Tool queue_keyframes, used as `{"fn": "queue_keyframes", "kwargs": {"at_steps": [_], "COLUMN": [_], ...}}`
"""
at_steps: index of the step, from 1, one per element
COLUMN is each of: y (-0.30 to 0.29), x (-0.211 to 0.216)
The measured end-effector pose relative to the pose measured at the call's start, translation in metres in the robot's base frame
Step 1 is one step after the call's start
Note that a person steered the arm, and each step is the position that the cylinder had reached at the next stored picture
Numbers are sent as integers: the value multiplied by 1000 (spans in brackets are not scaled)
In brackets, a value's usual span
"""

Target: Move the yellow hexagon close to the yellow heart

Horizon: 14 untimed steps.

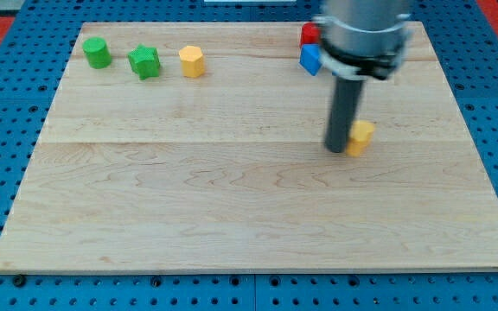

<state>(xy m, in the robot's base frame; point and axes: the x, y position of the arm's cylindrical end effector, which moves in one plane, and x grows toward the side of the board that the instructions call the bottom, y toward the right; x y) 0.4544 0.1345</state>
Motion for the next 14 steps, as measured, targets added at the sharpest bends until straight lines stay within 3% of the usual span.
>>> {"fn": "queue_keyframes", "kwargs": {"at_steps": [1,2,4,6,7,9,11,12,13,14], "y": [9,-119,-432,-424,-416,-270,-229,-172,-94,-40], "x": [-5,-24,-121,-206,-222,-185,-181,-152,-76,-54]}}
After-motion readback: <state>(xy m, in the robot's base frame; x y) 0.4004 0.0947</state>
